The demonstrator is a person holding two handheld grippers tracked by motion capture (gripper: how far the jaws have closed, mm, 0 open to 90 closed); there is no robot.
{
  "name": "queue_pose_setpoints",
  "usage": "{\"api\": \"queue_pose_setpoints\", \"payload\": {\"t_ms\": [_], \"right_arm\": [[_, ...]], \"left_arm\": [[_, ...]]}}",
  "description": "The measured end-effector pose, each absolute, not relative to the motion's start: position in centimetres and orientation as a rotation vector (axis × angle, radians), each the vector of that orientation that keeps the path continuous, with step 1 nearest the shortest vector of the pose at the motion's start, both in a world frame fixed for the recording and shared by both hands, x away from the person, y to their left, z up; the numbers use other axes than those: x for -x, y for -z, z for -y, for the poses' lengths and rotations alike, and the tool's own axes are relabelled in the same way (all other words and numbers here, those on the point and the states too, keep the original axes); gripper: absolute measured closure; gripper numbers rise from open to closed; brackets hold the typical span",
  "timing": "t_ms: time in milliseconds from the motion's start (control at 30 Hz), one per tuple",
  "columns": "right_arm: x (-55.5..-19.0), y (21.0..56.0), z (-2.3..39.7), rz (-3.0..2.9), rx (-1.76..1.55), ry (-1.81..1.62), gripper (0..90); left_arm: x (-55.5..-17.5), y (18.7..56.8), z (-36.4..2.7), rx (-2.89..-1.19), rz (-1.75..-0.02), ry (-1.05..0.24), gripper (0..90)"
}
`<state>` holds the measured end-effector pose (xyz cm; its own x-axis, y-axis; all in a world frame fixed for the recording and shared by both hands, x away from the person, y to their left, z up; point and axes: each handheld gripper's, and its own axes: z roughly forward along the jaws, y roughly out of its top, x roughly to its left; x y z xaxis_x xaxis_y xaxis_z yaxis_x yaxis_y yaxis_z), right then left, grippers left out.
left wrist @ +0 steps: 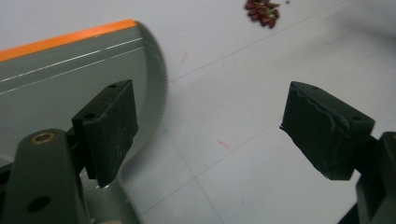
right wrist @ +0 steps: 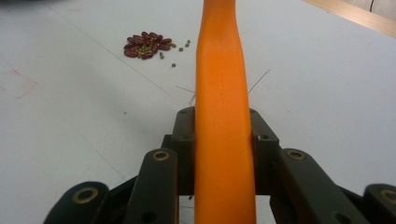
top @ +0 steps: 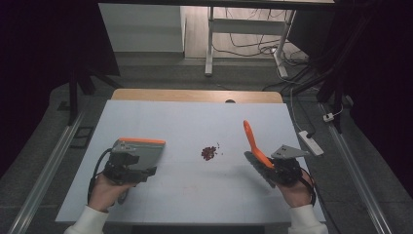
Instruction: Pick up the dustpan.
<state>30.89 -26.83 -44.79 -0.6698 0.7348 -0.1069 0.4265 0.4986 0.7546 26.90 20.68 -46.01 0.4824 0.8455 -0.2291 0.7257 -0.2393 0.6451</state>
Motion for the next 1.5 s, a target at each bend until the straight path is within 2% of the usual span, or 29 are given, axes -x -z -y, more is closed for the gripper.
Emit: {"api": "queue_pose_setpoints", "payload": {"t_ms": [533, 667, 1500], "right_arm": [[-30.8, 44.9, 26.6, -2.332, -0.963, -0.992, 70.5], [-30.9, 45.0, 26.6, -2.335, -0.962, -0.989, 70.5], [-30.8, 45.1, 26.9, -2.336, -0.97, -0.985, 70.5]], "left_arm": [[-26.8, 46.8, -23.0, -1.978, -1.521, -0.185, 17.0], [-26.7, 47.1, -23.3, -1.978, -1.538, -0.135, 16.4], [-26.7, 49.8, -24.9, -1.985, -1.696, -0.053, 15.5]]}}
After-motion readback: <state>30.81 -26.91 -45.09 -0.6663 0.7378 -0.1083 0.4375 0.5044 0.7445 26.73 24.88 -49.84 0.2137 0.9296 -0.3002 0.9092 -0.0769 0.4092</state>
